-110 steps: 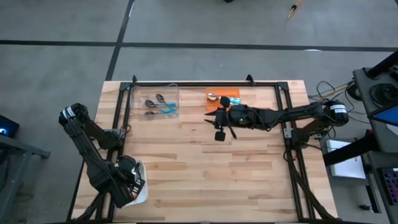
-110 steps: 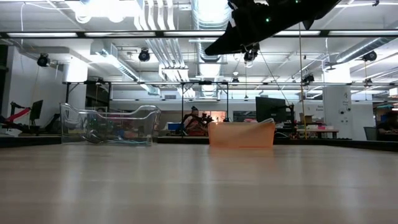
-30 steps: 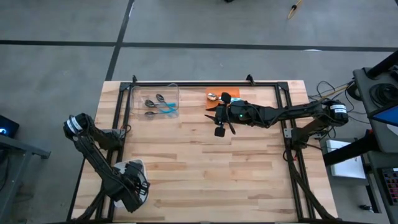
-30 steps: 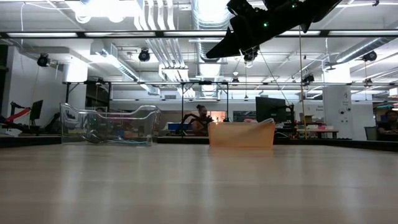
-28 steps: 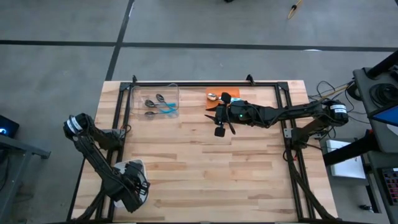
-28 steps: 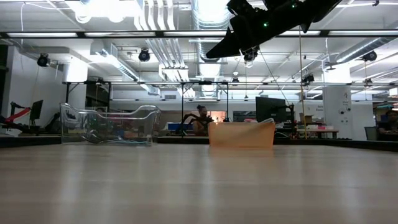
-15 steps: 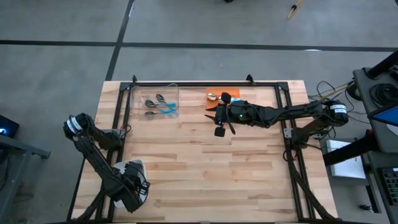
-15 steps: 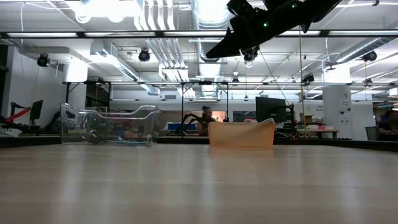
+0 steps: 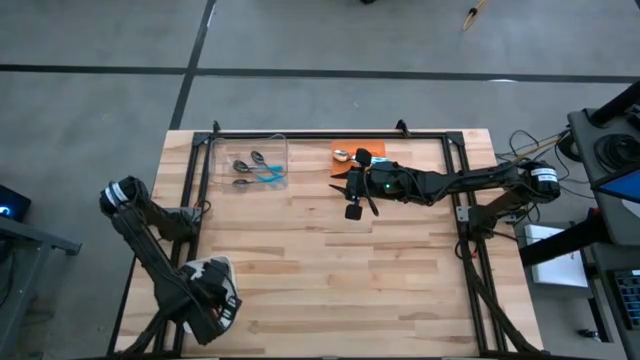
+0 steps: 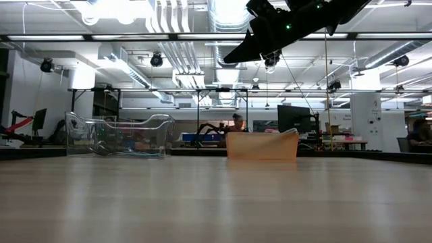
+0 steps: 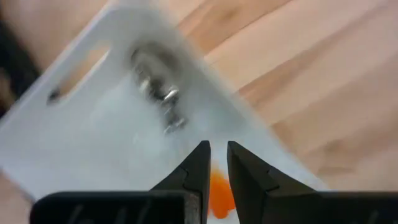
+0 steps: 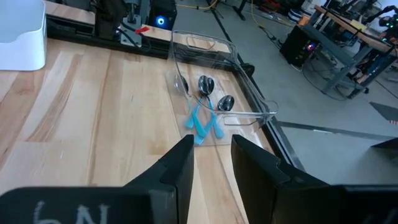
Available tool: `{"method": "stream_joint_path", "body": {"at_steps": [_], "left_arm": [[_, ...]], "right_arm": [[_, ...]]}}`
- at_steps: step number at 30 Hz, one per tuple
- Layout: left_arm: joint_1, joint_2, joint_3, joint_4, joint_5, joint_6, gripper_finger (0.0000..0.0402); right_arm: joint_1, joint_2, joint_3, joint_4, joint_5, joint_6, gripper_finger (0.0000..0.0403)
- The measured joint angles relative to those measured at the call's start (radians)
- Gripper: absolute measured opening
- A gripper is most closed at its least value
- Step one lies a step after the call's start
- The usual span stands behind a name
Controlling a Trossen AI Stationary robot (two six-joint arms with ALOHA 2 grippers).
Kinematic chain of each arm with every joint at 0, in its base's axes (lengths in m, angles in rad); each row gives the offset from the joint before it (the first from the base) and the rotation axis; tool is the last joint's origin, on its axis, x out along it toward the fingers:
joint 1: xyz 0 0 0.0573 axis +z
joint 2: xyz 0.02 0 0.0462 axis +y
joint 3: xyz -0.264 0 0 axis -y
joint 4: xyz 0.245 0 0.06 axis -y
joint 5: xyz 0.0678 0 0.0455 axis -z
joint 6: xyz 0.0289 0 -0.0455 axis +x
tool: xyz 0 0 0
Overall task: Sort silverware by color (type)
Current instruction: Return to Home Position
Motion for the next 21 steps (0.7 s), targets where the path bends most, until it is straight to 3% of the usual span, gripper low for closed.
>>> {"method": "stream_joint_path", "body": {"at_steps": [3,11,16,21], "left_arm": [[0.004,-0.014,0.065,-0.023,-0.131,0.148,0.0036],[0.060,-0.078,0.168,0.001,-0.630,0.723,0.0036],[0.120,-0.167,0.135,0.059,-0.702,1.026,0.0036],[0.156,-0.284,0.037,0.108,-0.735,1.203,0.0035]], "right_arm": [[0.003,0.000,0.000,0.000,-0.004,-0.001,0.0098],[0.034,0.000,-0.001,0.004,-0.047,-0.002,0.0098],[0.071,0.000,-0.021,0.001,-0.084,0.018,0.0098],[0.110,-0.002,-0.021,0.008,-0.083,0.003,0.0098]]}}
